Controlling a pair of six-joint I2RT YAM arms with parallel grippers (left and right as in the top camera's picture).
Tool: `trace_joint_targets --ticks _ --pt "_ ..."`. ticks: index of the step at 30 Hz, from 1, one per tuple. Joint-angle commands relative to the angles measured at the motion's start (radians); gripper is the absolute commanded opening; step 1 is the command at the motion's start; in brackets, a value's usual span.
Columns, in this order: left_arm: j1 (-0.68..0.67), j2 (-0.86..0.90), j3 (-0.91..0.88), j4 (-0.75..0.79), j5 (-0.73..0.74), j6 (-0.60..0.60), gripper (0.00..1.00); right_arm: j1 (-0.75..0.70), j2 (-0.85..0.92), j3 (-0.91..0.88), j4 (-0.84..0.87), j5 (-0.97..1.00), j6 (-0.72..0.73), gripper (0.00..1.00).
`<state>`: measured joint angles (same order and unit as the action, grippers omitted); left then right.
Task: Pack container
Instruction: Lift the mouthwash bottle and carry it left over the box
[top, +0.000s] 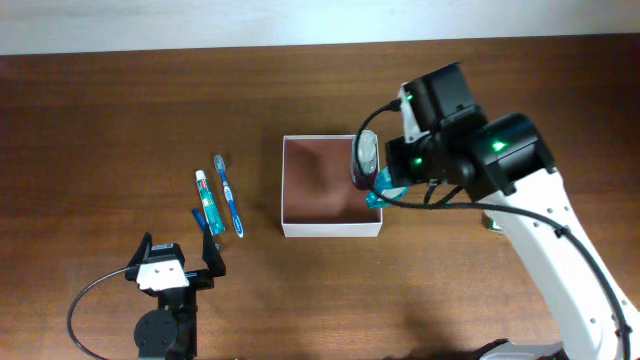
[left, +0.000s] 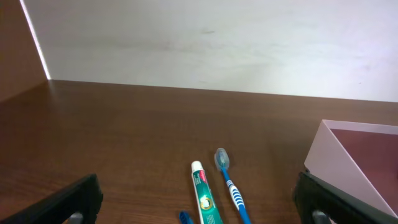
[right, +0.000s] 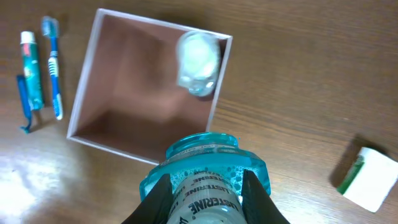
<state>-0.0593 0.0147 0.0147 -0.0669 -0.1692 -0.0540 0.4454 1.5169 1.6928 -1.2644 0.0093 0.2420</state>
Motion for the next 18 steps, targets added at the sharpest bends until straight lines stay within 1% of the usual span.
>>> trace_joint_targets --ticks 1,10,14,18 --pt "0.005 -0.009 -0.005 0.002 -0.011 -0.013 0.99 0.052 -0.027 0.039 0.011 0.001 0.055 0.22" --pt "0.005 -0.009 -0.005 0.002 -0.011 -0.013 0.99 0.151 0.024 0.039 0.054 0.002 0.066 0.22" --pt "0.005 -0.009 -0.005 0.002 -0.011 -0.013 0.99 0.158 0.06 0.039 0.056 0.002 0.05 0.22" --pt "0.005 -0.009 -0.005 0.002 -0.011 -0.013 1.0 0.159 0.093 0.039 0.059 0.002 -0.012 0.21"
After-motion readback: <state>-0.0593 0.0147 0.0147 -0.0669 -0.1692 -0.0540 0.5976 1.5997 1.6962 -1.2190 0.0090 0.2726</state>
